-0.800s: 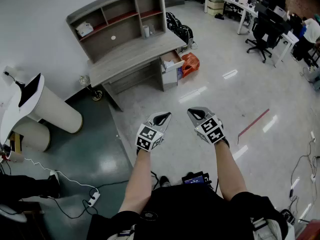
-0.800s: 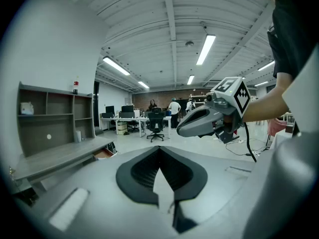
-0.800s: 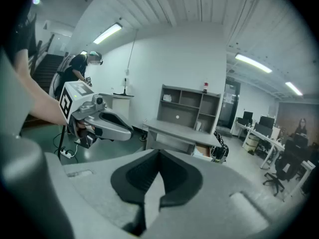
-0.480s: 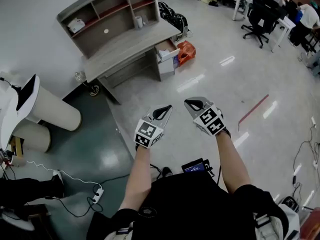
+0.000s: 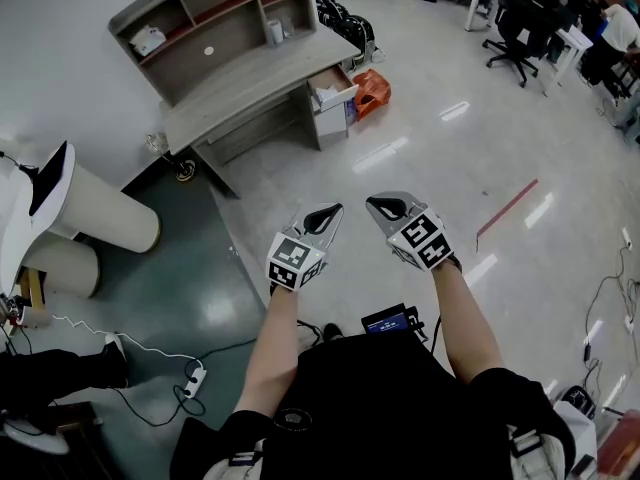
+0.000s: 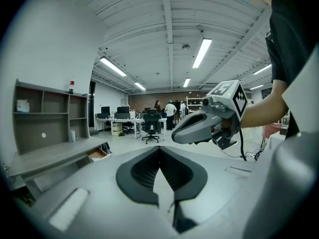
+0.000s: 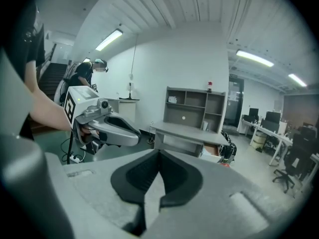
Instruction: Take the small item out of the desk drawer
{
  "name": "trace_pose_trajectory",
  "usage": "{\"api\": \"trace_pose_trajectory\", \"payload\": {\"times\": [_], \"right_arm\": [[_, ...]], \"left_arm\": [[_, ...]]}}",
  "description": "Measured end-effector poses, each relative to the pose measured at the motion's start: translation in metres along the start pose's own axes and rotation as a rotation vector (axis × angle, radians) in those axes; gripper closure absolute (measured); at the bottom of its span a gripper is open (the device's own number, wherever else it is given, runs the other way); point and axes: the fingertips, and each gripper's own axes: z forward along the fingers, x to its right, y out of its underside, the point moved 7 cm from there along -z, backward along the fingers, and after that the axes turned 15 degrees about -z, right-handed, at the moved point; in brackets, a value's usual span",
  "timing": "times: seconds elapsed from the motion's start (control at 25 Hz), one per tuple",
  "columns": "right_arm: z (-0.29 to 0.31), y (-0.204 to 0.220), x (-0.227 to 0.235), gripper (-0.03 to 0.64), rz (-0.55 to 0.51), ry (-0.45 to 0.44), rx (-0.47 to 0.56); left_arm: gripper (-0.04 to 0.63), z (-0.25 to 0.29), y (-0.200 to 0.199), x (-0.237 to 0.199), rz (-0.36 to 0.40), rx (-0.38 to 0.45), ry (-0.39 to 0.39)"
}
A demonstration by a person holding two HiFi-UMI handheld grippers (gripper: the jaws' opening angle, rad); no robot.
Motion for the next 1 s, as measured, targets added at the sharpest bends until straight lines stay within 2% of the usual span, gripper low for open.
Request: {"api": "trace_pose_trajectory", "payload": {"times": [0.2, 0.48, 0.76, 0.84, 1.0], "right_arm": [[-0.006, -0.002, 0.001, 0.614, -0.005, 0.002, 0.016], [-0.006, 0.003, -0.001, 0.614, -0.056, -0.003, -0.035], [-0.019, 0.019, 0.006, 0.614, 0.015, -0.003, -0.036], [-0.024, 0.026, 0.011, 0.614, 0.046, 0.0, -0.017], [-0.035, 0.042, 0.021, 0.614, 0.071, 0.003, 0.002]], "left_arm": [[0.594, -0.001, 0.006, 0.008, 0.019, -0.026, 0.011], [0.594, 0.002, 0.006, 0.012, 0.025, -0.031, -0.002], [0.59, 0.017, 0.007, 0.028, 0.003, -0.001, -0.012], [0.56, 0.023, 0.006, 0.034, -0.014, 0.01, -0.004], [0.592, 0.035, 0.008, 0.044, 0.012, 0.003, -0.002]]}}
